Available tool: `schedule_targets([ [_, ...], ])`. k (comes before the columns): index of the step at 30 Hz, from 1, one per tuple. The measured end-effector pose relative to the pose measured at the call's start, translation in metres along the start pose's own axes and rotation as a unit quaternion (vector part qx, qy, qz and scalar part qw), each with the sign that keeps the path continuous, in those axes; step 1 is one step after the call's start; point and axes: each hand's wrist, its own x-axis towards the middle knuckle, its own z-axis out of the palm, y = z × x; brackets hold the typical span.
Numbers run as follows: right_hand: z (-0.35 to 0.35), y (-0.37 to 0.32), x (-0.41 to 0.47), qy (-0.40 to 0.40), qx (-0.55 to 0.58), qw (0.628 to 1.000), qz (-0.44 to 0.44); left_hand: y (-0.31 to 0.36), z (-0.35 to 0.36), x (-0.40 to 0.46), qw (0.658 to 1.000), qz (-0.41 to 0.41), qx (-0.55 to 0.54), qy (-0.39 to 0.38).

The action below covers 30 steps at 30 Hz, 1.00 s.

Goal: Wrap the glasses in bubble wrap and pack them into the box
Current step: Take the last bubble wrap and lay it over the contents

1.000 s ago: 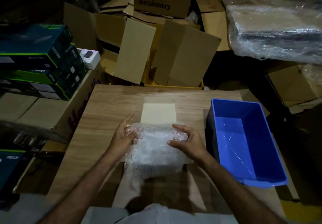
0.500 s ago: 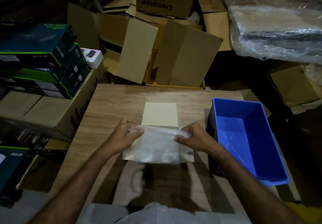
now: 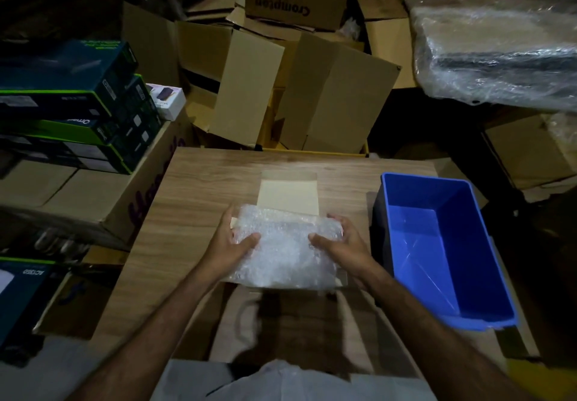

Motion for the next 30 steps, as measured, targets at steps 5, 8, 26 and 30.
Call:
schedule_targets([
  [5,0.000,0.022,0.000,0.055,-0.048,0.994,-0.082,-0.022,0.004,0.005,0.997,0.054,0.047,-0.021],
  [8,0.005,0.027,0.005,0.082,-0.076,0.987,-0.117,-0.035,0.004,0.012,0.991,0.043,0.128,-0.011],
  [26,0.014,0.055,0.017,0.137,-0.488,0.830,-0.232,-0.006,0.013,0.011,0.827,0.082,0.556,0.006],
  [30,0.027,0.057,0.007,0.100,-0.501,0.824,-0.247,-0.006,0.015,0.008,0.857,0.050,0.506,-0.085],
])
